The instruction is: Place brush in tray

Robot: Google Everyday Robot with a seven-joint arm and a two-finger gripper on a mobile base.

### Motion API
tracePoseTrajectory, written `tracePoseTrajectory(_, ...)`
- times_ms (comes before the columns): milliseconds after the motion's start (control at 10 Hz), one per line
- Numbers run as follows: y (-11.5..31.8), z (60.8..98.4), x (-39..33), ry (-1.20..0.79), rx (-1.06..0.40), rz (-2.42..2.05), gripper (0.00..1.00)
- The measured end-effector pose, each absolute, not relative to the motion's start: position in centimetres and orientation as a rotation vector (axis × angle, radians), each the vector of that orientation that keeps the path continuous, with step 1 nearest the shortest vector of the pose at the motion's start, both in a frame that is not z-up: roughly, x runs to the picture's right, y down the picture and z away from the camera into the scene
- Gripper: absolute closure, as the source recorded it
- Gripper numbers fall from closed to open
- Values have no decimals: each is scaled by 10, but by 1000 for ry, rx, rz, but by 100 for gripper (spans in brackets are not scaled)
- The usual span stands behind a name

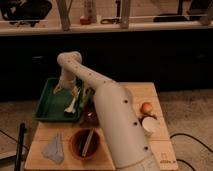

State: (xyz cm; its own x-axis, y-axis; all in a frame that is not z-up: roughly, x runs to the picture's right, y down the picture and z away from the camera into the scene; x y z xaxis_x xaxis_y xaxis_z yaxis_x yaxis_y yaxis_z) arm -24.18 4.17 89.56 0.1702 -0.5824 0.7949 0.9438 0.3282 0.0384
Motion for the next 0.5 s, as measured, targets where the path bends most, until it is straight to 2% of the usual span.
tracePoseTrajectory(500,40,892,-241,-823,-538,-1162,20)
